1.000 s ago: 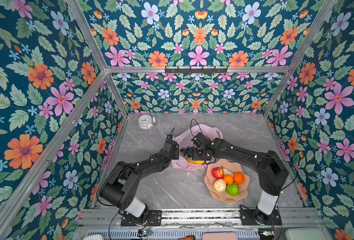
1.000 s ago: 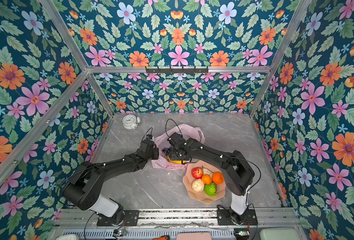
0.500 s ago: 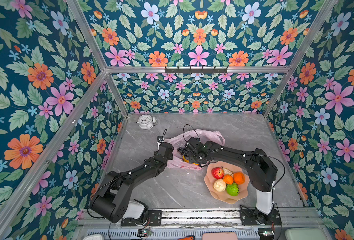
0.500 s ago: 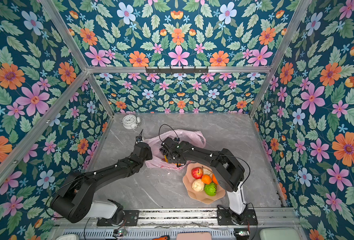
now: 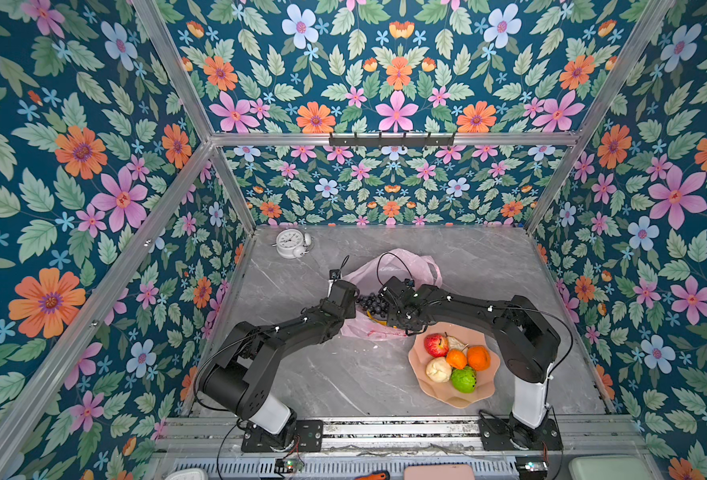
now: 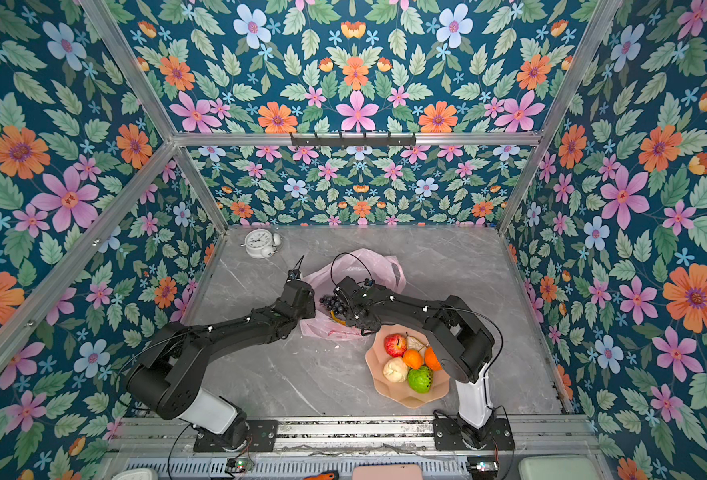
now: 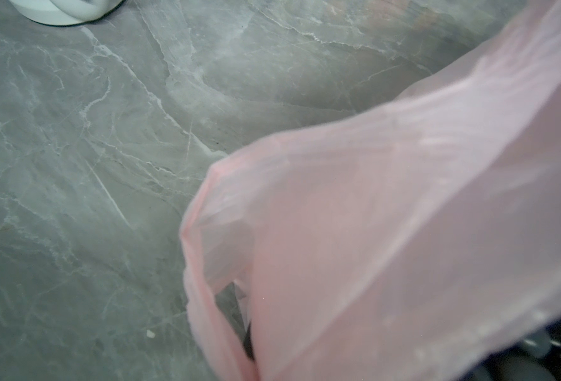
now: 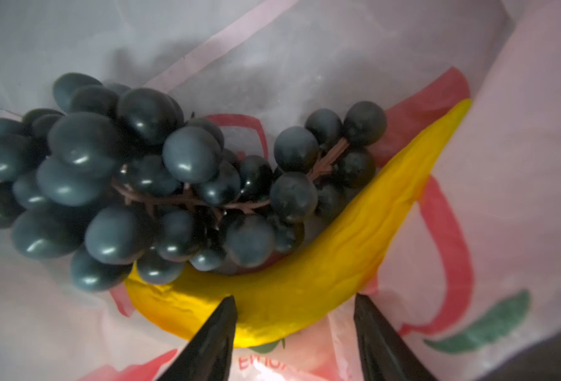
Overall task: Take the fake fruits out of the plastic bag
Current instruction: 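Reach the right gripper into the bag and grasp the yellow banana's end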
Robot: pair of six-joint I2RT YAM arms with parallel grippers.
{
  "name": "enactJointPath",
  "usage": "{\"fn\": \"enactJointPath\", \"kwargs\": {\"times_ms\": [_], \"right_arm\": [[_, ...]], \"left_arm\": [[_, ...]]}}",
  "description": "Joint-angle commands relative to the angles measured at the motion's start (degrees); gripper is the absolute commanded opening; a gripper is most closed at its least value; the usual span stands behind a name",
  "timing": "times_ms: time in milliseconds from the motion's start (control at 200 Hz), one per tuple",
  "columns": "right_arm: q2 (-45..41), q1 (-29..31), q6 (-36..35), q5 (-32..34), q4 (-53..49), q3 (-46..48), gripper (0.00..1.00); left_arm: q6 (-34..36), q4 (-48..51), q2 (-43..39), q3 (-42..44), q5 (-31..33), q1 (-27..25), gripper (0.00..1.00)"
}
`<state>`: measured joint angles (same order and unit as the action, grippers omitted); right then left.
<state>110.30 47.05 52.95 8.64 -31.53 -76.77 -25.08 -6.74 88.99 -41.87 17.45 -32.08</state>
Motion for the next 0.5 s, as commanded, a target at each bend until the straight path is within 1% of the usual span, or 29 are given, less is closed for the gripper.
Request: {"fn": "enactJointPath", "kwargs": {"times_ms": [0, 345, 495], "right_arm": [[0.82, -0.42, 1.39, -0.07, 0.90, -0.60, 0.59], [5.99, -2.12, -1.49, -0.21, -1.33, -6.60, 0.61], [8.10, -2.64, -3.34, 1.80, -3.32, -10.24, 0.56]], "left_arm": [[0.82, 0.41, -0.36, -0.15, 0.74, -0.10, 0.03], [0.80, -0.63, -1.70, 0.71, 0.31, -0.17, 0.04], [1.35, -1.47, -1.90, 0.98, -1.15, -0.18, 0.05]]}}
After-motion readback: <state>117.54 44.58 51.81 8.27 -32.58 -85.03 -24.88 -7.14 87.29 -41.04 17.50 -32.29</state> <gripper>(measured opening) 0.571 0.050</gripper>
